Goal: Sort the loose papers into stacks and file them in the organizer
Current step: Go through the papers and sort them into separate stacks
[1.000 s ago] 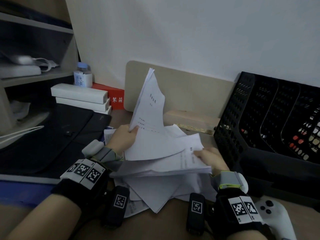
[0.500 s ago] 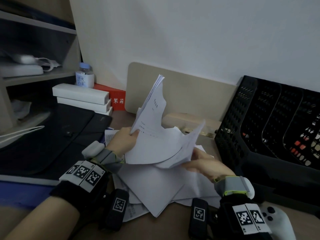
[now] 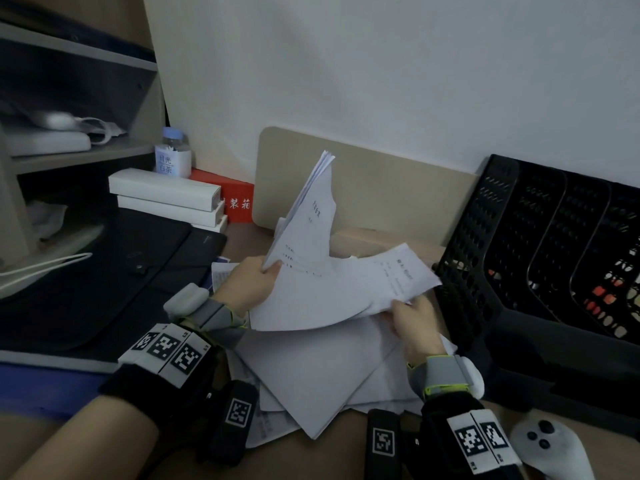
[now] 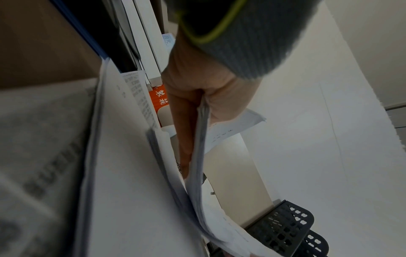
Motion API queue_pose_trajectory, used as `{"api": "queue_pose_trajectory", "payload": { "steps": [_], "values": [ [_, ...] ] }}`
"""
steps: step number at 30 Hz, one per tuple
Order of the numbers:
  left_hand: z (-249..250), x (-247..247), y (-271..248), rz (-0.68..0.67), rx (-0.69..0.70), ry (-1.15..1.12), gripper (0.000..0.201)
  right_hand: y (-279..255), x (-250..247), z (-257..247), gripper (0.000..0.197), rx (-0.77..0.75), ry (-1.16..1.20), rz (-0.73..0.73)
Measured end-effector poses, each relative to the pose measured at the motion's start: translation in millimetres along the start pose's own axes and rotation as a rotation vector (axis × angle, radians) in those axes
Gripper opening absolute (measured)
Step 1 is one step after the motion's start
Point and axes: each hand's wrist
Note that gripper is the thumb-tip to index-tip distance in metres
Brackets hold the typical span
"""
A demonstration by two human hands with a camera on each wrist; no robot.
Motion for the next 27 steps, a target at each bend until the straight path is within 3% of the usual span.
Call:
{"api": "queue_pose_trajectory", "payload": {
  "steps": [2,5,9,15,19,27],
  "values": [
    [0,1,-1,-0.006,-0.007,0.006,0.040,8,-2,6,0.027,0.011,0.090,0.109],
    [1,2,-2,-0.028,-0.010,0.049,0.040,1,0,0,0.041,0.084,0.092,0.044],
    [3,3,-3,-0.028,-0.004,0.085,0.039,-6,3,-3,0.016,0.256,0.103,-0.169],
    [2,1,-1,-0.037,-0.008,0.054,0.039,-6,3,2,0.017,0.266,0.049,-0.072],
    [1,-4,1,0.018,0.008,0.106,0.037,-4,4,6,0.019,0.157,0.169,0.154],
    [0,-10,1,0.133,0.035,0.112,0.033,-13,-2,-14,0.027,-0.275,0.521,0.552]
  ]
}}
Point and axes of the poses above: each hand's wrist, its own y-axis towards the middle knuckle, its own x-axis out of the palm, z = x × y, and after that the axes turned 6 degrees about y, right-handed
